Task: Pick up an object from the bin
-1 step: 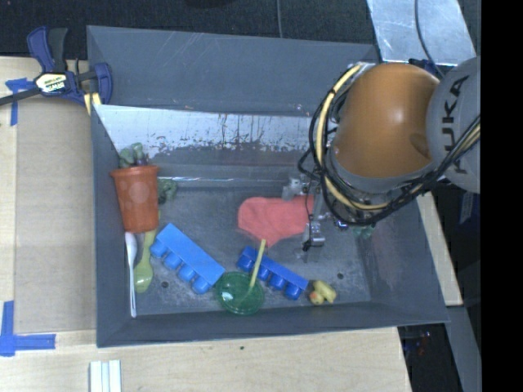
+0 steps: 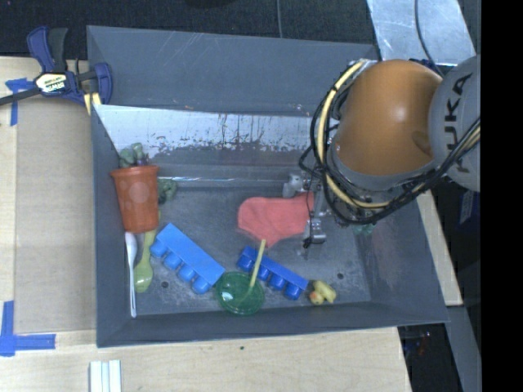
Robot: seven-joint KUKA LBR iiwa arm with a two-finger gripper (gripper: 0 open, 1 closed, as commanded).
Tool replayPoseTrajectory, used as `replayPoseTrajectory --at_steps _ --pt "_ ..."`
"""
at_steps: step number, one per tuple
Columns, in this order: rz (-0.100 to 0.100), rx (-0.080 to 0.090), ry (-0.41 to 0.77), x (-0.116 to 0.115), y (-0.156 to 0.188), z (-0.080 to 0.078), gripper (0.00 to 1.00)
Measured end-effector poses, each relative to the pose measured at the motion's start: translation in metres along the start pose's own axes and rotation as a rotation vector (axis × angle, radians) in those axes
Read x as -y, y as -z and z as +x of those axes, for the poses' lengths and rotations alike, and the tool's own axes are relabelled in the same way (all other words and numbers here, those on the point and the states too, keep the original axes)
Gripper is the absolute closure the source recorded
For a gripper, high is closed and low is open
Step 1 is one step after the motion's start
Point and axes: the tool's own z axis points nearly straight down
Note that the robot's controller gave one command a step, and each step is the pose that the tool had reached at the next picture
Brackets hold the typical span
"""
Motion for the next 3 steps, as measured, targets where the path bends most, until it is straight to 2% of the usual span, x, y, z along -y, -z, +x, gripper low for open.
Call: replayPoseTrajectory --at_steps 1,2,3 --pt "-0.001 0.004 -0.024 -0.001 -0.074 0.015 0.00" --pt "0.001 0.012 0.113 0.010 -0.076 -0.060 0.00" --pt "0.000 -0.001 -0.030 -0.001 -0.086 0.003 0.00"
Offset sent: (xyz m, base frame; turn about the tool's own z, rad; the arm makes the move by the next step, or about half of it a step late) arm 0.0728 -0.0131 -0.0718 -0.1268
